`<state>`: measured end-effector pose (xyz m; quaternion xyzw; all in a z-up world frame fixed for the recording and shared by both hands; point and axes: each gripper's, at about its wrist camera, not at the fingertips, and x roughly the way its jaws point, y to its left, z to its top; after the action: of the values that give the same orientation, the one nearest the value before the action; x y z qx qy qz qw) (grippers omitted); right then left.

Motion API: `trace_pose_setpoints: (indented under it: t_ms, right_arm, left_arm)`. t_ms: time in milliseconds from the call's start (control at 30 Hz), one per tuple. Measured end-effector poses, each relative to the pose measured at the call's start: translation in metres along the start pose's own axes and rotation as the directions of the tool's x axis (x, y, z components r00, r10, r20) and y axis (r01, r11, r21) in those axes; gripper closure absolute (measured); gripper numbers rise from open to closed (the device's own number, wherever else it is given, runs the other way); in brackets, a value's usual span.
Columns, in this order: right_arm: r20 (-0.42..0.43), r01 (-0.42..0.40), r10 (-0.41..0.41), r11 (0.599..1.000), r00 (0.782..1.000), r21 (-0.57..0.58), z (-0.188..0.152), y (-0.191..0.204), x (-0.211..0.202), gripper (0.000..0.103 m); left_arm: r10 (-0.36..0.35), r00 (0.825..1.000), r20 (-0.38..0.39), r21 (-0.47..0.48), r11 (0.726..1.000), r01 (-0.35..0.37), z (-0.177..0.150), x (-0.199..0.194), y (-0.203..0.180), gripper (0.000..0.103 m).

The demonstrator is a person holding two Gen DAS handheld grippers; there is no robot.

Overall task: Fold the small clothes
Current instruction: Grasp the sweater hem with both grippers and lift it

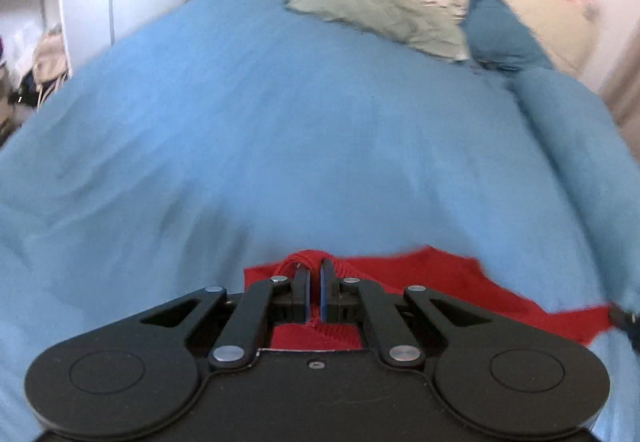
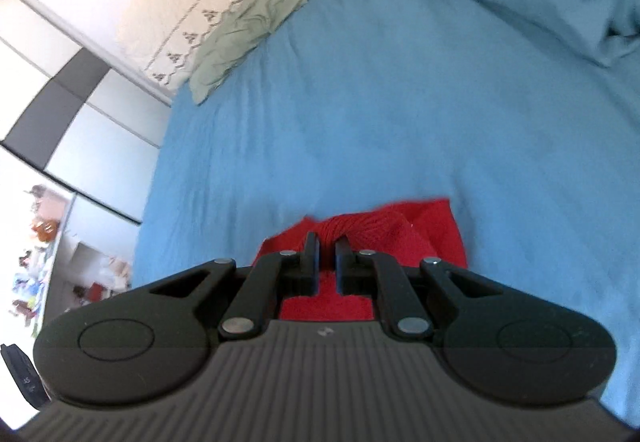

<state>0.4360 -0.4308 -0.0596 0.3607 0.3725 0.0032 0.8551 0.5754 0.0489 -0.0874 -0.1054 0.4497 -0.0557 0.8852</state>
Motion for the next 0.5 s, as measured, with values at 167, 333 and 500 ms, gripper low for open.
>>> trace_pose_setpoints:
  t_ms: [167,333,500]
  right_arm:
    - [-0.024,0.044,-0.044,0.999,0.999,0.003,0.003,-0.035,0.096,0.081]
    - [-0.03,0.039,-0.039,0.999,0.999,-0.005,0.007,-0.06,0.145,0.081]
    - [-0.047,0.04,-0.043,0.997,0.998,-0.064,0.013,-0.059,0.16,0.074]
  left_arm:
    - [0.089,0.996,0.006,-0.061,0.994,-0.088,-0.001,0.066,0.012,0.099]
    - [0.113,0.994,-0.004,-0.096,0.989,-0.113,-0.008,0.089,0.022,0.099]
    - [0.142,0.99,0.016,-0.115,0.984,-0.139,-0.005,0.089,0.016,0.074]
